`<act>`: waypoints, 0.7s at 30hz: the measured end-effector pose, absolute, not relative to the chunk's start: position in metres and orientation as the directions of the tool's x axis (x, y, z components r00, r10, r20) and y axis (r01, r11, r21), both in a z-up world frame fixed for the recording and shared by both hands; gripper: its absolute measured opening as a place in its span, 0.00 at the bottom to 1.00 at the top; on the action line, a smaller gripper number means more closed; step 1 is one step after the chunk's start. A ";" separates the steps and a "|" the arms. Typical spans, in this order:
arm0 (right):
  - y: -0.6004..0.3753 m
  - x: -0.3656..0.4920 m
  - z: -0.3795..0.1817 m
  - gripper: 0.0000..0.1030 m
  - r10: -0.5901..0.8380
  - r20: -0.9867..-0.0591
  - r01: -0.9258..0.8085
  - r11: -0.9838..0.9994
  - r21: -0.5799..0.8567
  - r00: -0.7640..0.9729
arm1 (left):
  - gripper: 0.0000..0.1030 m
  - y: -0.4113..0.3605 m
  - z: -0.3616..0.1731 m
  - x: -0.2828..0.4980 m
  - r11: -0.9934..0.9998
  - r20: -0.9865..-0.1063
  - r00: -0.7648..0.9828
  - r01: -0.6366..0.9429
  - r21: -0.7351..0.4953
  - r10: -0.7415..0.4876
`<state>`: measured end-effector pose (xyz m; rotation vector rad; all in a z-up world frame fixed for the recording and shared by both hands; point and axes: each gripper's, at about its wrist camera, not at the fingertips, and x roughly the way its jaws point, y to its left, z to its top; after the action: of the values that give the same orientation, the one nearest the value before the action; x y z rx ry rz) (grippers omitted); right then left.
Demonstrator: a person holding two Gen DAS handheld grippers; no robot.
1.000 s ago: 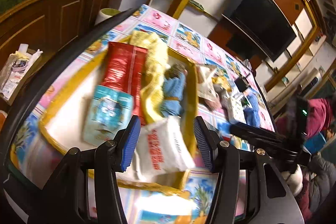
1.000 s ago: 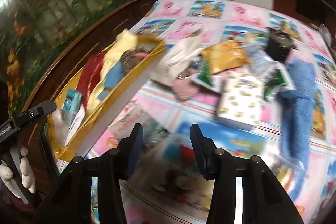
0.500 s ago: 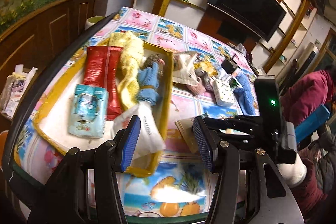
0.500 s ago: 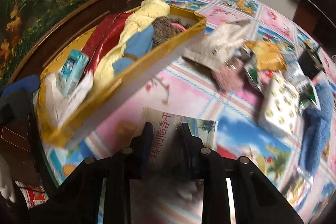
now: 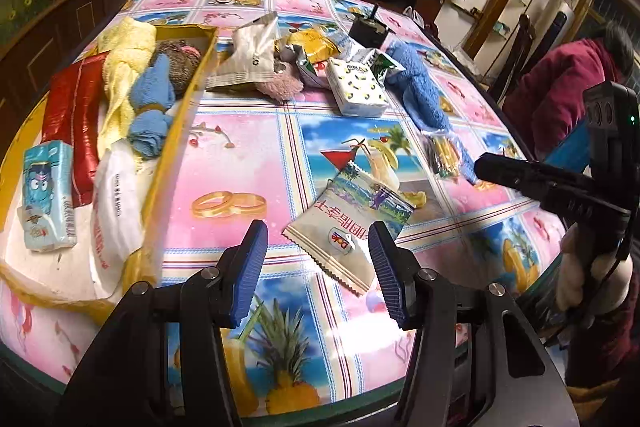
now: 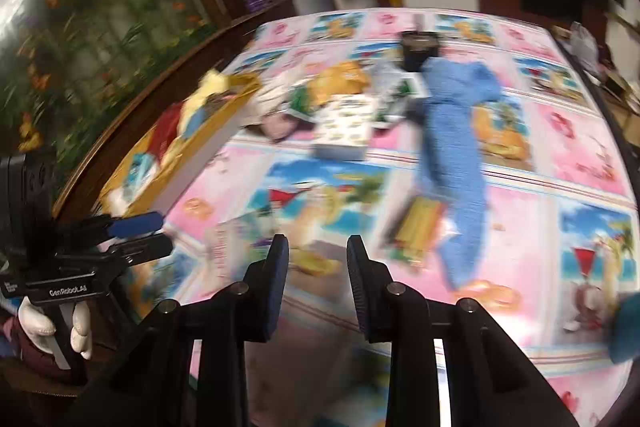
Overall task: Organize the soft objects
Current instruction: 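Grasp the clear Dole packet with the left tool while the right tool grasps the bag of colored sticks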
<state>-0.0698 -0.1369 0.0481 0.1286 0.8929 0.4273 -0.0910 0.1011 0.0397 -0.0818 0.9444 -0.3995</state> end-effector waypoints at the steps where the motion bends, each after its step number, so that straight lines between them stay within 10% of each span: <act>1: -0.145 -0.069 0.045 0.29 0.400 -0.733 -0.283 0.915 0.287 0.550 | 0.51 0.098 0.038 -0.089 0.923 -0.774 0.517 0.306 -0.232 -0.366; 13: -0.147 -0.042 0.019 0.29 0.300 -0.773 -0.197 0.954 0.228 0.559 | 0.51 0.065 0.010 -0.053 0.887 -0.808 0.447 0.422 -0.189 -0.384; 21: -0.137 -0.026 0.011 0.30 0.258 -0.793 -0.179 0.965 0.190 0.552 | 0.78 0.033 0.005 -0.054 0.868 -0.829 0.454 0.491 -0.074 -0.328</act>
<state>-0.0264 -0.1366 0.0110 0.0902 0.9522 0.2589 -0.0541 0.0334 0.0046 0.1861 0.9773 -0.5089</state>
